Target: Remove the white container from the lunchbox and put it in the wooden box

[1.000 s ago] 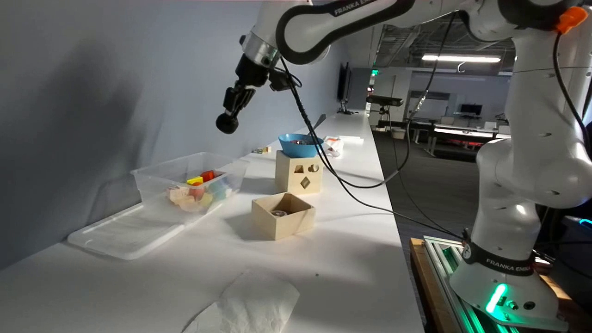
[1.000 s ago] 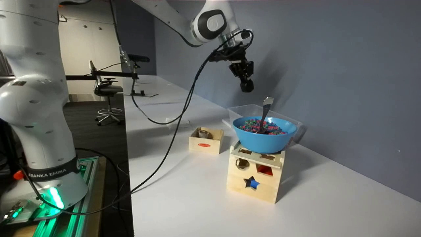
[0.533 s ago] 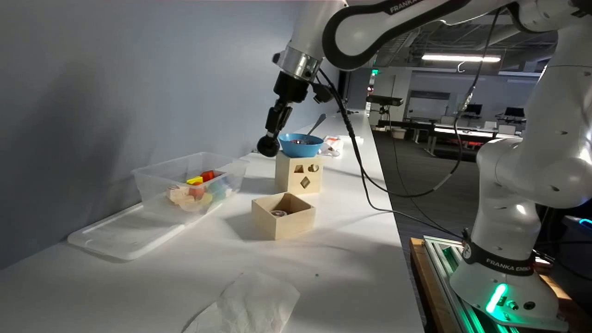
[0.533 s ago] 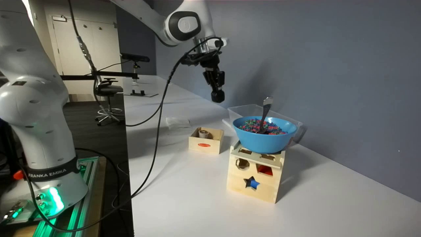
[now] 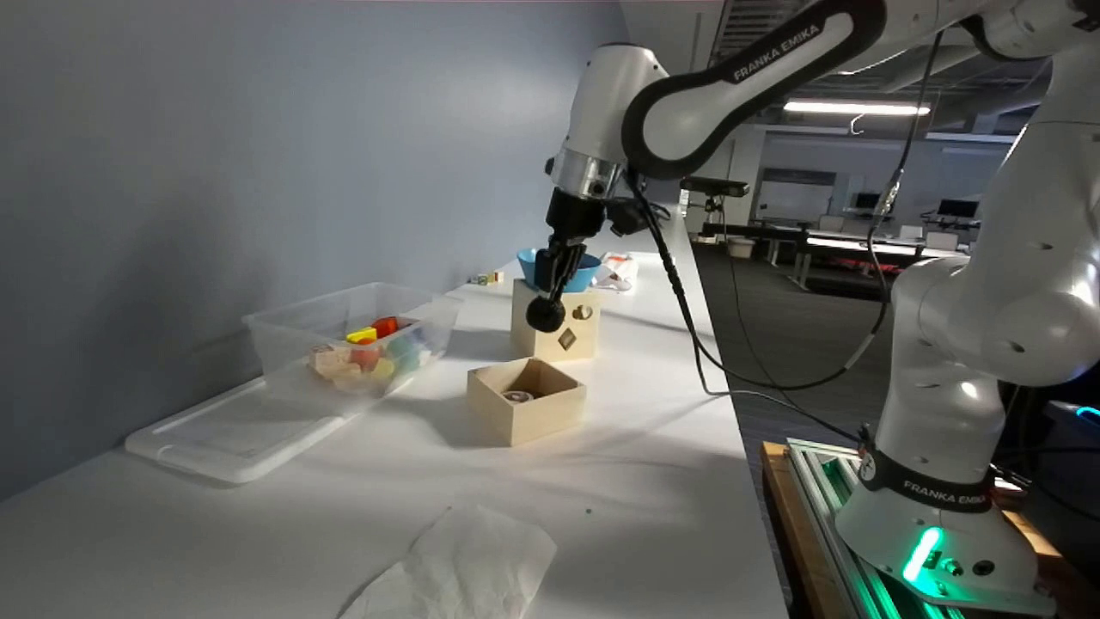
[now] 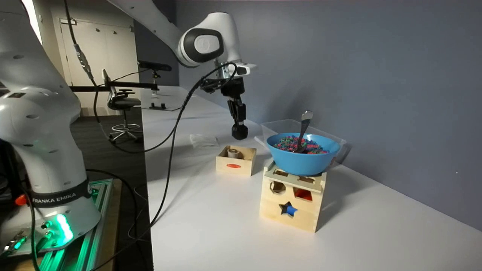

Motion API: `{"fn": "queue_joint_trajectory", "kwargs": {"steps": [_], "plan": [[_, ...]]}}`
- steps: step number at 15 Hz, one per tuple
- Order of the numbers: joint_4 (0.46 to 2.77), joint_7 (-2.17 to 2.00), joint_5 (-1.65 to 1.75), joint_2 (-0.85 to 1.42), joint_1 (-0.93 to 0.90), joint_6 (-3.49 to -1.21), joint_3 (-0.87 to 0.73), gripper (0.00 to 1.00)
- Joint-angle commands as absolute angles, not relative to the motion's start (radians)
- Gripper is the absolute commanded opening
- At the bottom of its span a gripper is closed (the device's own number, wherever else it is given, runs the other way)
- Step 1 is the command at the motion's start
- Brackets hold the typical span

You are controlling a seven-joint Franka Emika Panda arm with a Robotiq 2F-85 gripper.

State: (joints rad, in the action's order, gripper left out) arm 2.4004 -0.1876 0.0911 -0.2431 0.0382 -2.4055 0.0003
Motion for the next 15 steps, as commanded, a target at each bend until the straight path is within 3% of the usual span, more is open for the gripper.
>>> {"fn": "queue_joint_trajectory", "kwargs": {"steps": [1,9,10,11,12,15], "plan": [[2.392,-0.201,0.068,-0.15,0.047,-2.514,-0.003,0.09],[2.359,-0.18,0.004,-0.03,0.009,-2.579,0.003,0.09],[2.352,-0.18,0.003,-0.018,0.007,-2.582,0.003,0.34],[2.352,-0.18,0.003,-0.014,0.007,-2.582,0.003,0.34],[2.352,-0.18,0.003,-0.015,0.007,-2.582,0.002,0.09],[2.33,-0.175,0.001,0.017,0.005,-2.592,0.004,0.09]]}}
